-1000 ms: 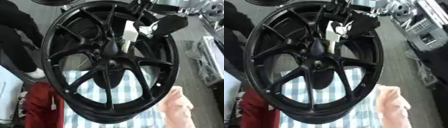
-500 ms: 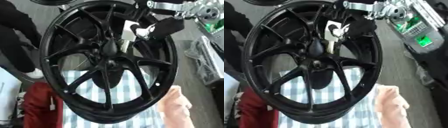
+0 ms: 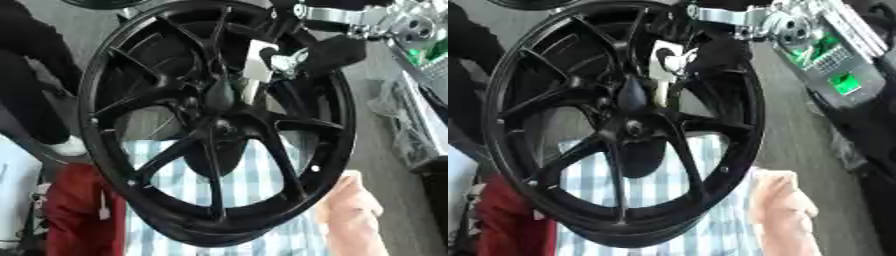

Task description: Pull the pin out of the wheel hub.

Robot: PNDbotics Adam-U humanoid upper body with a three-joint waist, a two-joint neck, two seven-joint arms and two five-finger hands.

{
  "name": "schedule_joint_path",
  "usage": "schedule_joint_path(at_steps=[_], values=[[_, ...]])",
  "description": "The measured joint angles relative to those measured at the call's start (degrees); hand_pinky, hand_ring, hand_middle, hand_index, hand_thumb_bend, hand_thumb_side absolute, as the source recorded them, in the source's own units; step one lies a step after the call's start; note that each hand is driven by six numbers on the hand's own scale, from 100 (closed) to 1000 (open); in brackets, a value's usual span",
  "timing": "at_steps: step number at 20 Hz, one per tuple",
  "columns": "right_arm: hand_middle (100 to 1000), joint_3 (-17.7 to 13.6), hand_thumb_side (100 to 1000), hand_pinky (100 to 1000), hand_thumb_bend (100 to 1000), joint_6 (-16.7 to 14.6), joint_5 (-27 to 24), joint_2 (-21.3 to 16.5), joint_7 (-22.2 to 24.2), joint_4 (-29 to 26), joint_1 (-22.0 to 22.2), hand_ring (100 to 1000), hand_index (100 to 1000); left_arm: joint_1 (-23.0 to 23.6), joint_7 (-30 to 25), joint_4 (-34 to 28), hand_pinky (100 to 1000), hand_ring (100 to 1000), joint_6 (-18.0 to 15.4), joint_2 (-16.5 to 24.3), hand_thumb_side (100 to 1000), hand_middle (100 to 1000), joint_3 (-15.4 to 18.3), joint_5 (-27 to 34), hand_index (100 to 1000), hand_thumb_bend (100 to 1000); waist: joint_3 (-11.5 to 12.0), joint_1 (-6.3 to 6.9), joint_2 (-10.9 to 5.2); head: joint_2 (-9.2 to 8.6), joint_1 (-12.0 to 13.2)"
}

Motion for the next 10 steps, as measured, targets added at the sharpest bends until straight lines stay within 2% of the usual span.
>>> schedule_joint_path(at_steps=[10], values=[[784,0.0,807,796,100,-0.9,0.6,0.5,-0.7,1.3,0.5,814,925,0.0,-0.1,0.0,761,771,0.1,0.0,831,734,0.0,-0.2,778,170,0.2,-0.03,0.32,0.00,-0.3]])
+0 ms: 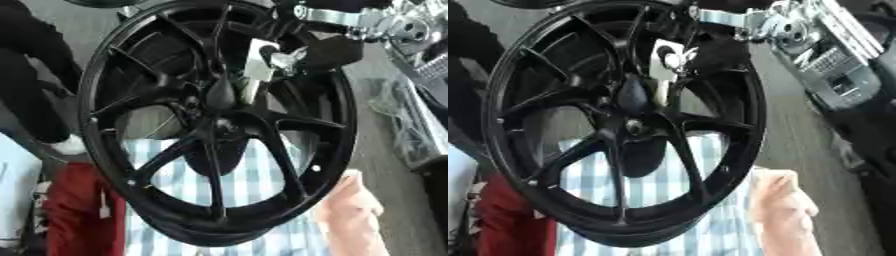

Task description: Pull the pin out of the wheel hub.

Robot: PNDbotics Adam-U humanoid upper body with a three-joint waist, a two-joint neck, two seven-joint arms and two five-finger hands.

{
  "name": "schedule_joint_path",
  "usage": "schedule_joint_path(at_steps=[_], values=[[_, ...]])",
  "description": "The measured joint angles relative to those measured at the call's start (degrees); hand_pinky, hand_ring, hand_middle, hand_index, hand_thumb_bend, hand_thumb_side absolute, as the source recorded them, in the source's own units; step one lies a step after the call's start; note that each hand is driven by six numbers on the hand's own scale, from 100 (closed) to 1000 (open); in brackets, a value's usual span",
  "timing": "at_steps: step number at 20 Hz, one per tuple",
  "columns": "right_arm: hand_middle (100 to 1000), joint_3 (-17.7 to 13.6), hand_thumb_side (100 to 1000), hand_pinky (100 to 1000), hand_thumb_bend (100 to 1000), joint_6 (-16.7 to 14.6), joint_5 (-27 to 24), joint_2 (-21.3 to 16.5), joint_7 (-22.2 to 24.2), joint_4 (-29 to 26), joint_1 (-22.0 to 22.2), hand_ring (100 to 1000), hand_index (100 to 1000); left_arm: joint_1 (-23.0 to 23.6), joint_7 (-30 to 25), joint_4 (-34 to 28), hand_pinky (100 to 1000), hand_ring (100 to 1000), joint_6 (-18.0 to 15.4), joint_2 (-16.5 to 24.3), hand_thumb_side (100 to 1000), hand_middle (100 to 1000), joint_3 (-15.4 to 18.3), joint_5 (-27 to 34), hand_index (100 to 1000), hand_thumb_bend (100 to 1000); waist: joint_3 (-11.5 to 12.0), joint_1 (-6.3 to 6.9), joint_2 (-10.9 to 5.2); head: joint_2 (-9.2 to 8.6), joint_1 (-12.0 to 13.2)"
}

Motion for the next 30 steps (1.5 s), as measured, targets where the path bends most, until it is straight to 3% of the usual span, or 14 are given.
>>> schedule_joint_path(at_steps=[15,30], values=[[779,0.0,881,794,100,-1.2,0.7,0.5,0.4,1.5,0.6,810,923,0.1,0.0,0.0,763,772,0.0,0.0,837,730,0.0,-0.2,777,169,0.3,-0.19,0.43,0.00,-0.3],[766,0.3,825,781,100,-2.1,1.8,1.0,0.2,2.8,1.1,797,916,0.4,0.0,0.0,768,769,0.1,0.0,839,729,0.0,-0.4,778,169,0.6,-0.22,0.68,0.00,-0.6]])
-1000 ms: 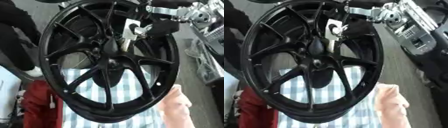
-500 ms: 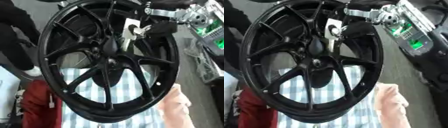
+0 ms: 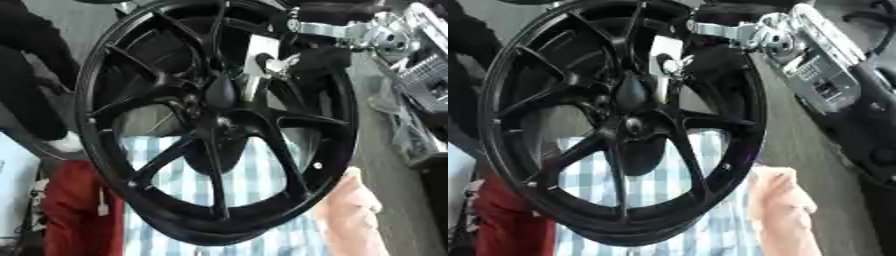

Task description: Pull the pin out of the wheel hub.

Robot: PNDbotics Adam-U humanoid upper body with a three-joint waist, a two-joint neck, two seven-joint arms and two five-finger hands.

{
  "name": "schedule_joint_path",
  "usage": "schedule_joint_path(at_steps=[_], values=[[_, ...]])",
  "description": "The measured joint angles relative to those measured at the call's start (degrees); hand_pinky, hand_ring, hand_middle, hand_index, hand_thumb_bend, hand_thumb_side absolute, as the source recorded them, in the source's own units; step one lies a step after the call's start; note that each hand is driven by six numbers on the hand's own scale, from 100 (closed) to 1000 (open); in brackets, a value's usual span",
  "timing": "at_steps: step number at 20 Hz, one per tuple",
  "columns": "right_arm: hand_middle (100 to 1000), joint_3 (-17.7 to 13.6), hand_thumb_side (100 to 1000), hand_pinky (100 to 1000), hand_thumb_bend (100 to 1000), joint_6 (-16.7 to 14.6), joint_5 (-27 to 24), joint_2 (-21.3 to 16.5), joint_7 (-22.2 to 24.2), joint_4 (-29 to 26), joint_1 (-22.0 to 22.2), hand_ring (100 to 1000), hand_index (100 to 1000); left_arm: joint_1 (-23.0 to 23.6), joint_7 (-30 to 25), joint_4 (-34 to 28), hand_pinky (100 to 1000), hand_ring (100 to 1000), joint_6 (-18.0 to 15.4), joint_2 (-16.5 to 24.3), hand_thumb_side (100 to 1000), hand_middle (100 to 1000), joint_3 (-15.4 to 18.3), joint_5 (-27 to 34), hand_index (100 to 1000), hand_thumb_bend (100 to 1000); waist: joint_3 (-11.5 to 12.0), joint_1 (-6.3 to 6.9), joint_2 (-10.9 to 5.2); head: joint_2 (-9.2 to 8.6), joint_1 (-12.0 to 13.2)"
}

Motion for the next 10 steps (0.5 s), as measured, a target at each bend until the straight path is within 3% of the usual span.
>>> schedule_joint_path(at_steps=[10], values=[[716,0.0,750,745,100,-0.1,0.4,0.1,-0.8,0.4,0.0,755,871,0.0,-0.1,0.0,771,769,0.1,0.0,841,729,0.0,-0.1,778,168,0.1,-0.08,0.11,0.00,-0.5]])
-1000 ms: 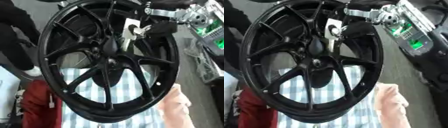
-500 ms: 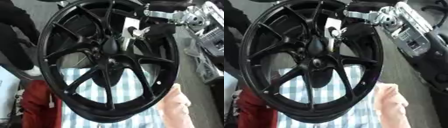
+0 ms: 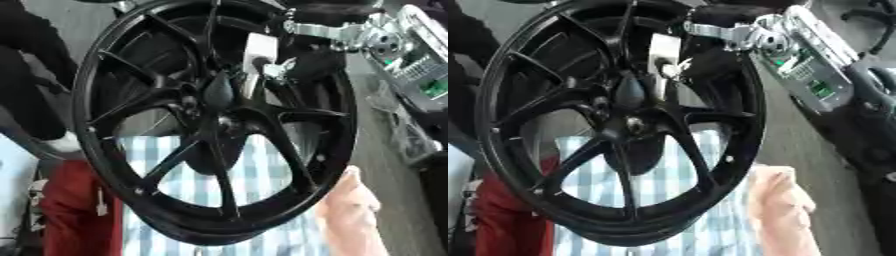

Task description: Pull the pin out of the wheel hub.

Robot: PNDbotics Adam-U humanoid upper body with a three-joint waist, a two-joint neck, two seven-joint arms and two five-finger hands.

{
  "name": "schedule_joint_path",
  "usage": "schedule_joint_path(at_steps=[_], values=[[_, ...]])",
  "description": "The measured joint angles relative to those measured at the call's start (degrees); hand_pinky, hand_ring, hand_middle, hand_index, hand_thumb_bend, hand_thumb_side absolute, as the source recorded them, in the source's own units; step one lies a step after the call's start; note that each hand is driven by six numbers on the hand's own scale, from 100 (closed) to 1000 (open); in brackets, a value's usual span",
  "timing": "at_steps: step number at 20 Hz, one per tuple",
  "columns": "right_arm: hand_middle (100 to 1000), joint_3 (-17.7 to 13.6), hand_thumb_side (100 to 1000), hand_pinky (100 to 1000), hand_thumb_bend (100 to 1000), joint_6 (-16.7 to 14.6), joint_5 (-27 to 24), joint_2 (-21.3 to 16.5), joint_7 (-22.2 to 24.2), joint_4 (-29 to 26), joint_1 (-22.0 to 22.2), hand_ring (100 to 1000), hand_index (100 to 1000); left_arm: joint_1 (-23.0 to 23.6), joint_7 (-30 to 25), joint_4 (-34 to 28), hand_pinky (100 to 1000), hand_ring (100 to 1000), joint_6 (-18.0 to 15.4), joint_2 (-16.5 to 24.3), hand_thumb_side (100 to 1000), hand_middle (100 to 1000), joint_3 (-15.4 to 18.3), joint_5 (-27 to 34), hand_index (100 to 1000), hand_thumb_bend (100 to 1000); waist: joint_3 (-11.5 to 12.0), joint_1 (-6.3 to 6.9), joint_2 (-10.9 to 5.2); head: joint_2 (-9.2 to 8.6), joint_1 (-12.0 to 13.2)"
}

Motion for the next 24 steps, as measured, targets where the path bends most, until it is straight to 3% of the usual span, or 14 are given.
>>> schedule_joint_path(at_steps=[7,11,24], values=[[647,0.0,618,704,100,1.4,-1.8,0.1,-2.8,0.0,0.1,701,826,0.0,-0.1,0.0,773,769,0.1,0.0,844,729,0.0,-0.1,779,167,0.3,-0.05,0.08,0.00,-0.3],[574,0.0,510,659,100,2.2,-3.5,0.2,-4.5,-0.1,0.3,625,764,0.0,-0.2,0.0,774,769,0.2,0.0,843,729,0.0,-0.2,779,165,0.4,-0.06,0.22,0.00,-0.4],[426,-0.1,400,579,100,5.1,-9.8,0.0,-6.4,0.4,0.5,478,601,0.3,-0.3,0.0,777,769,0.3,0.0,844,729,0.0,-0.2,778,164,0.5,-0.08,0.36,0.00,-0.6]])
